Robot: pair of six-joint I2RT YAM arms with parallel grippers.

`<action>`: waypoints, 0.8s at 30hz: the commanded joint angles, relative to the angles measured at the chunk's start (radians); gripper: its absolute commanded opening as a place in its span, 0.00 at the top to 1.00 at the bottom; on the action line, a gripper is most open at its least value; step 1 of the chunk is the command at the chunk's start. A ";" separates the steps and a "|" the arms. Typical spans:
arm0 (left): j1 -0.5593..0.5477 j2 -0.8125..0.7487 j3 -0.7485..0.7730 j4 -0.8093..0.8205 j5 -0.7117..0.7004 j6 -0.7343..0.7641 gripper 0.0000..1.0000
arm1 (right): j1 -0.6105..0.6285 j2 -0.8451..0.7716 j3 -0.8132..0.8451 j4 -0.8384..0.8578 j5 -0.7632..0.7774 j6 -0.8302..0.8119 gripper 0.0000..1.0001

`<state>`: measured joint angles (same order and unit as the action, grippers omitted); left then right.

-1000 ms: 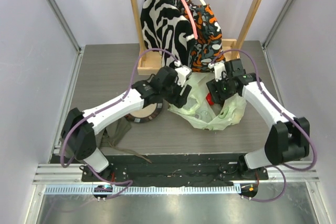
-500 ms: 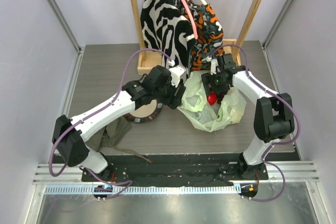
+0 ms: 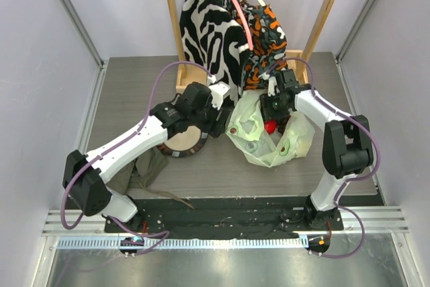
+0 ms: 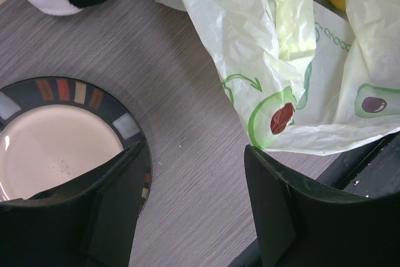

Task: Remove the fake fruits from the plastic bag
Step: Take out the fake fruit from the plastic bag, then place the fake fruit on the plate.

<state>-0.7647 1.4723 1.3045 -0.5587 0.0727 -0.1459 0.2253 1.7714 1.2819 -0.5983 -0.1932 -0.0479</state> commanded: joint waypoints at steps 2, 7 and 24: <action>0.015 -0.043 -0.001 0.025 0.015 0.028 0.33 | 0.003 -0.193 -0.068 -0.078 0.075 -0.036 0.70; 0.024 -0.038 0.009 0.039 0.013 0.032 0.33 | 0.003 -0.377 -0.099 -0.133 0.101 -0.069 0.77; 0.301 -0.176 0.111 -0.027 -0.100 0.057 0.31 | 0.288 -0.532 0.195 -0.098 -0.061 -0.242 0.78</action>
<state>-0.5697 1.4086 1.3624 -0.5823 0.0364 -0.1081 0.4198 1.1690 1.4033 -0.7921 -0.2138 -0.2516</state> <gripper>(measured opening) 0.688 0.591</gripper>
